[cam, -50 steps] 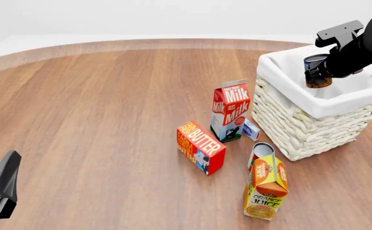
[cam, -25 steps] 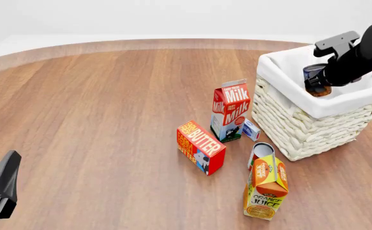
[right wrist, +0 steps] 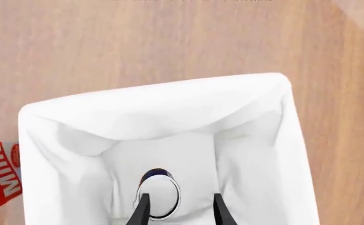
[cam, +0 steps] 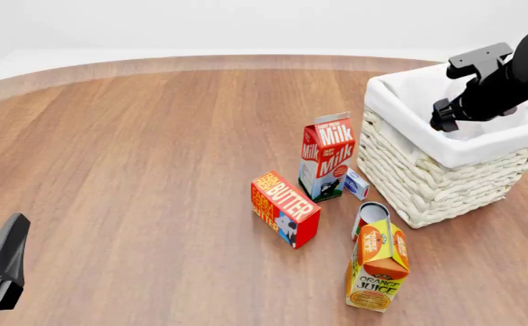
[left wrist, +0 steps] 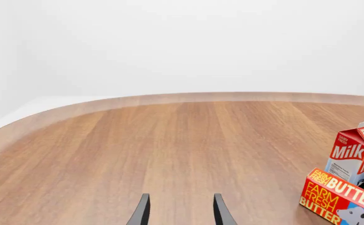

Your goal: Pick up the alphabet soup, and put it in the basket.

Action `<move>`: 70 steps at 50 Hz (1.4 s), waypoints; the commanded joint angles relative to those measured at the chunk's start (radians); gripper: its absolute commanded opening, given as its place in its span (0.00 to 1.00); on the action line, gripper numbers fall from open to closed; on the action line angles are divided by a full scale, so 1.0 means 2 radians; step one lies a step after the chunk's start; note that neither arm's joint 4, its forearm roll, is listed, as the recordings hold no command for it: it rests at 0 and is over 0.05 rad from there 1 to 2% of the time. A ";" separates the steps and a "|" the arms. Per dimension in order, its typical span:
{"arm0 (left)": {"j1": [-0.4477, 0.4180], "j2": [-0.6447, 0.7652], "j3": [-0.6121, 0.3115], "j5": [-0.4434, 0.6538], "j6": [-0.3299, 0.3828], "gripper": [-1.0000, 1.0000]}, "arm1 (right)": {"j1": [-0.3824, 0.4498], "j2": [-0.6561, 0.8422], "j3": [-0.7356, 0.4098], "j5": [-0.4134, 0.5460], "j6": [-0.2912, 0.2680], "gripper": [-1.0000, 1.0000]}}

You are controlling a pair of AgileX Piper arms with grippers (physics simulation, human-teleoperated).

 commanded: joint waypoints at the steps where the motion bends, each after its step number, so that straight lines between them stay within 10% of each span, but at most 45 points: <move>1: 0.000 0.000 0.000 0.000 0.000 1.00 | 0.001 -0.004 -0.001 0.001 0.005 1.00; 70: 0.000 0.000 0.000 0.000 0.000 1.00 | 0.002 -0.139 0.037 0.016 0.006 1.00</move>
